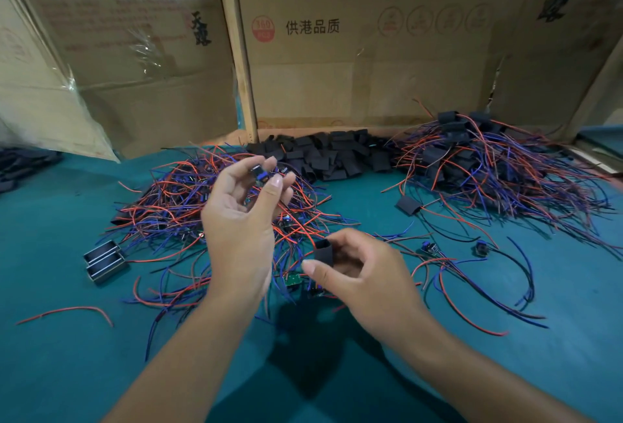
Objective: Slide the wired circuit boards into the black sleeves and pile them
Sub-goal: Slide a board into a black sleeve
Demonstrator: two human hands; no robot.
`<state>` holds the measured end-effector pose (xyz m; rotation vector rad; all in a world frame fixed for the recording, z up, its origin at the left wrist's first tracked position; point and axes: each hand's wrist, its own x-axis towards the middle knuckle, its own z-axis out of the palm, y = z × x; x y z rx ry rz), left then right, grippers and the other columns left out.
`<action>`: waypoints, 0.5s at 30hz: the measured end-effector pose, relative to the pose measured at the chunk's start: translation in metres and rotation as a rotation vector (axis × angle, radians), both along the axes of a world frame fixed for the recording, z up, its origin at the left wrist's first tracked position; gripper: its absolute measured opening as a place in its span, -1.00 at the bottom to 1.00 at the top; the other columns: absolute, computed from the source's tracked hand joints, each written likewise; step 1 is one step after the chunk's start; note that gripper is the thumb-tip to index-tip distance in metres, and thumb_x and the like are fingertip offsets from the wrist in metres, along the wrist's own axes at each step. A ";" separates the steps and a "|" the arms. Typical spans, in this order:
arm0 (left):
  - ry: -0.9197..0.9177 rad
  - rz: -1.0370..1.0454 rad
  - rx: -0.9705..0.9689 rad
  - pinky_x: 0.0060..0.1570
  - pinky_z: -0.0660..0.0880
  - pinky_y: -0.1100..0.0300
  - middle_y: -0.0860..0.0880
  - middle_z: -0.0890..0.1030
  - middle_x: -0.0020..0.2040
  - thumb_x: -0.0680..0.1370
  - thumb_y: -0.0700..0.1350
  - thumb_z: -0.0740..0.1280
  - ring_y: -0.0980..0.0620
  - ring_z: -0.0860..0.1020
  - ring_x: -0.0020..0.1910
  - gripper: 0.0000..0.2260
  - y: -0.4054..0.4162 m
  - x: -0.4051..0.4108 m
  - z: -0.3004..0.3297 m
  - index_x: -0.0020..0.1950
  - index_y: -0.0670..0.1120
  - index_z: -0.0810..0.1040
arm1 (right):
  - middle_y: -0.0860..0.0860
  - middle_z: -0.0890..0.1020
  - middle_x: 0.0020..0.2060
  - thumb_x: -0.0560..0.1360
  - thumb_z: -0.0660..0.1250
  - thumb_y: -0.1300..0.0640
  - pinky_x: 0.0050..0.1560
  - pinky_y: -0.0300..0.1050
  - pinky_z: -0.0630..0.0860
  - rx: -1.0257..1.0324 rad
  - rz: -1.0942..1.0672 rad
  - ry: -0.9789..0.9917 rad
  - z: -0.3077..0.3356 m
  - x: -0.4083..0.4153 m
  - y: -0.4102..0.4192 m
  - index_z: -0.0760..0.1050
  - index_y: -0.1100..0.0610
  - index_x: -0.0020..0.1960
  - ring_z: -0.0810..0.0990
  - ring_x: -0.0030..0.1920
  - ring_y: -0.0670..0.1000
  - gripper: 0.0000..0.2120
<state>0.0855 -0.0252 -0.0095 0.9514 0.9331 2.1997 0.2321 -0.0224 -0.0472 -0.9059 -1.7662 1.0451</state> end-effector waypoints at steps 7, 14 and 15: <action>0.253 -0.106 -0.093 -0.04 0.64 0.13 -0.02 0.68 0.17 0.69 -0.23 0.15 -0.08 0.70 0.02 -0.73 -0.005 0.016 -0.009 0.16 -0.01 0.64 | -0.13 0.68 -0.25 0.42 0.52 0.06 -0.14 -0.11 0.55 0.118 -0.153 -0.030 0.012 0.017 0.017 0.58 0.02 -0.07 0.62 -0.25 -0.04 -0.84; 0.796 0.061 -0.136 0.00 0.53 0.19 0.25 0.67 0.11 0.65 0.05 0.23 0.12 0.61 -0.08 -0.76 -0.006 0.013 -0.020 0.26 0.14 0.61 | -0.06 0.68 -0.04 0.42 0.52 0.12 0.02 -0.26 0.49 0.372 -0.269 -0.130 0.023 0.027 0.021 0.60 0.07 0.22 0.61 -0.07 -0.13 -0.62; 0.831 0.082 -0.127 0.01 0.53 0.19 0.27 0.66 0.11 0.64 0.06 0.24 0.15 0.63 -0.05 -0.75 -0.006 0.012 -0.021 0.26 0.14 0.61 | -0.05 0.68 -0.03 0.41 0.53 0.12 0.04 -0.28 0.49 0.388 -0.265 -0.137 0.023 0.027 0.021 0.60 0.09 0.23 0.62 -0.05 -0.13 -0.60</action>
